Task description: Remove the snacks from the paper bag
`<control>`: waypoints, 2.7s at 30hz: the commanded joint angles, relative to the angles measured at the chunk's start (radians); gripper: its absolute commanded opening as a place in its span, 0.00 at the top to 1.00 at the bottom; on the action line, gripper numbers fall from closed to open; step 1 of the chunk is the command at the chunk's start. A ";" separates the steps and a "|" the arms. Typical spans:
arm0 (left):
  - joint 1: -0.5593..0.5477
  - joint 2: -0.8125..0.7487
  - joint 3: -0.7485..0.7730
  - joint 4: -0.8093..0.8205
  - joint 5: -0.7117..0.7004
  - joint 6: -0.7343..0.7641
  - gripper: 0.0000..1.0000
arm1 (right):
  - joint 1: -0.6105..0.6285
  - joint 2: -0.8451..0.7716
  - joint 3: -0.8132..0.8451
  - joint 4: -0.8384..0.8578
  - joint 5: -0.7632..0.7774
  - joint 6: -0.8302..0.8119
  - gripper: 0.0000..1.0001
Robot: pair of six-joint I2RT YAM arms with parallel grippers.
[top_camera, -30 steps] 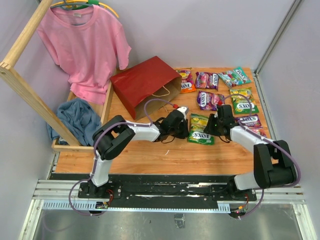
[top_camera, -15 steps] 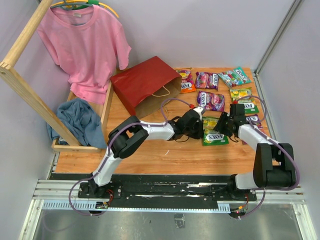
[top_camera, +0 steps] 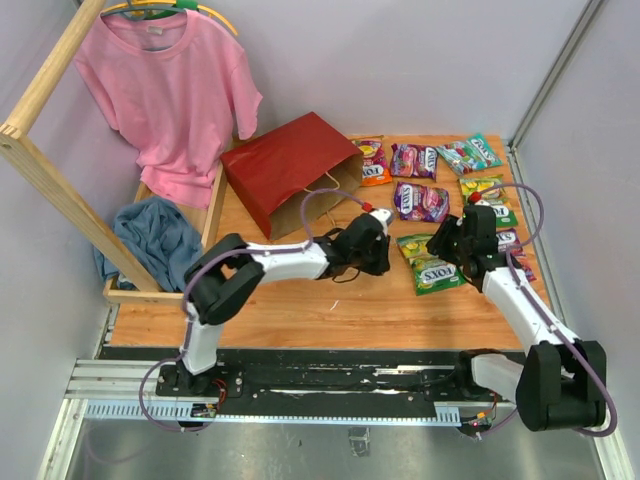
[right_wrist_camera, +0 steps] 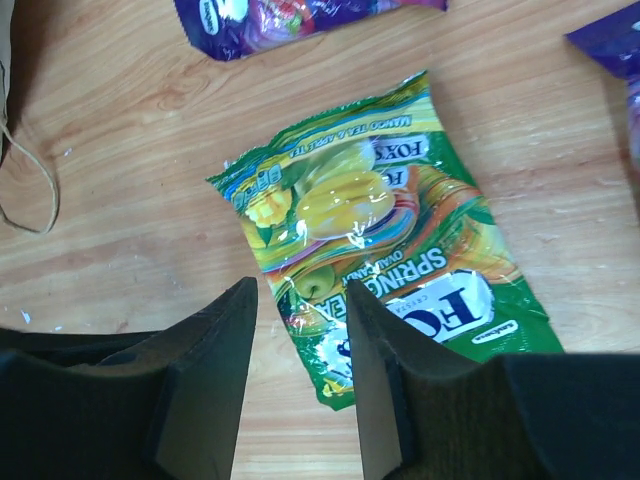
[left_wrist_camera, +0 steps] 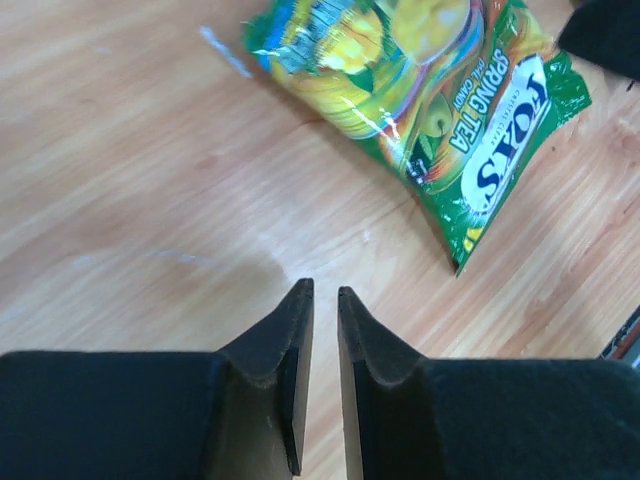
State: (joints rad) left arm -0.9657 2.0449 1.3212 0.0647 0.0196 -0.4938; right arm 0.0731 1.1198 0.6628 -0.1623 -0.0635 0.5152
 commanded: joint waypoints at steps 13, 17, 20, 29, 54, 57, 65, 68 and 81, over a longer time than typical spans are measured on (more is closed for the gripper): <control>0.261 -0.449 -0.336 -0.001 -0.192 0.088 0.68 | 0.045 0.156 -0.046 0.078 -0.061 0.011 0.60; 0.268 -0.492 -0.336 -0.034 -0.308 0.136 0.68 | 0.046 0.079 -0.061 0.082 -0.053 -0.007 0.59; 0.268 -0.543 -0.319 -0.067 -0.340 0.178 0.67 | 0.049 0.008 -0.078 0.092 -0.052 -0.016 0.57; 0.267 -0.677 -0.189 -0.226 -0.420 0.353 0.39 | 0.063 -0.042 -0.110 0.139 -0.095 0.002 0.54; 0.213 -0.378 -0.045 -0.060 -0.348 0.782 0.09 | 0.077 -0.083 -0.129 0.135 -0.140 -0.027 0.40; 0.213 -0.364 -0.074 0.007 -0.401 0.794 0.17 | 0.077 -0.067 -0.131 0.140 -0.159 -0.025 0.40; 0.214 -0.391 -0.107 0.094 -0.399 0.812 0.63 | 0.076 -0.066 -0.139 0.145 -0.166 -0.036 0.40; 0.229 -0.405 -0.113 0.114 -0.384 0.804 0.99 | 0.096 -0.076 -0.118 0.127 -0.131 -0.046 0.42; 0.358 -0.461 -0.096 0.075 -0.363 0.691 1.00 | 0.278 -0.031 -0.018 0.121 -0.004 -0.042 0.41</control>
State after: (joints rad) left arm -0.6472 1.6283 1.2148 0.1284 -0.3389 0.2516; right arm 0.2943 1.0641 0.6113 -0.0765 -0.0841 0.4637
